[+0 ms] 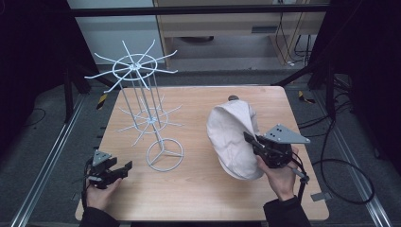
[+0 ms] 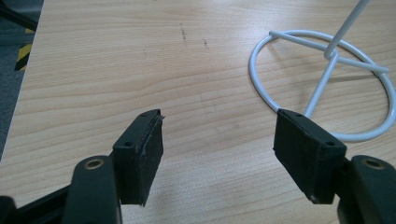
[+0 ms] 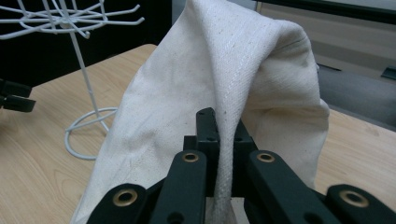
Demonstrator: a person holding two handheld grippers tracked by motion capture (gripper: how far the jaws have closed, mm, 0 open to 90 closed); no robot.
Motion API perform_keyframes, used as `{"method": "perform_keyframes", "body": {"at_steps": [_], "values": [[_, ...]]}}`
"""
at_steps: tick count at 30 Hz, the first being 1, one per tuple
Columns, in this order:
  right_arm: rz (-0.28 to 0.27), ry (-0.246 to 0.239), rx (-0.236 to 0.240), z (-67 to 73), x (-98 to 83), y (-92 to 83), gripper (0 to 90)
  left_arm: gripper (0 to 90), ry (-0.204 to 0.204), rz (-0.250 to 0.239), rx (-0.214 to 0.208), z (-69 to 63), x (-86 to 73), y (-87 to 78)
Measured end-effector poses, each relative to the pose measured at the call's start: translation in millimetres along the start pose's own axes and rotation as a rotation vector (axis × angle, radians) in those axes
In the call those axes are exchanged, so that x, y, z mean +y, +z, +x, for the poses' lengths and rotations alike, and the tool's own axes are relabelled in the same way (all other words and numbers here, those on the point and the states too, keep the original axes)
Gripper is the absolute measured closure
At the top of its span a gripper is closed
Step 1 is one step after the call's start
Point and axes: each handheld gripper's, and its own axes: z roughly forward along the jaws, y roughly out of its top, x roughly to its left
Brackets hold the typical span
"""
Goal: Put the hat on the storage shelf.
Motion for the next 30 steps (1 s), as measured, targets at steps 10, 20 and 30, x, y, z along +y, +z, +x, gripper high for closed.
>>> {"method": "perform_keyframes", "body": {"at_steps": [10, 20, 30], "values": [[-0.129, 0.013, 0.024, 2.6, 22.2, -6.6, 88.0, 32.6, 0.005, 0.001, -0.003, -1.5, 0.0, -0.4], [-0.210, 0.002, 0.044, 6.4, 39.9, -6.7, 88.0, 32.6, 0.005, 0.001, -0.004, -1.7, -0.1, -0.4], [-0.279, -0.019, 0.054, 8.2, 52.8, -17.1, 88.0, 32.7, 0.003, 0.003, -0.005, -1.7, -0.3, 0.1]]}}
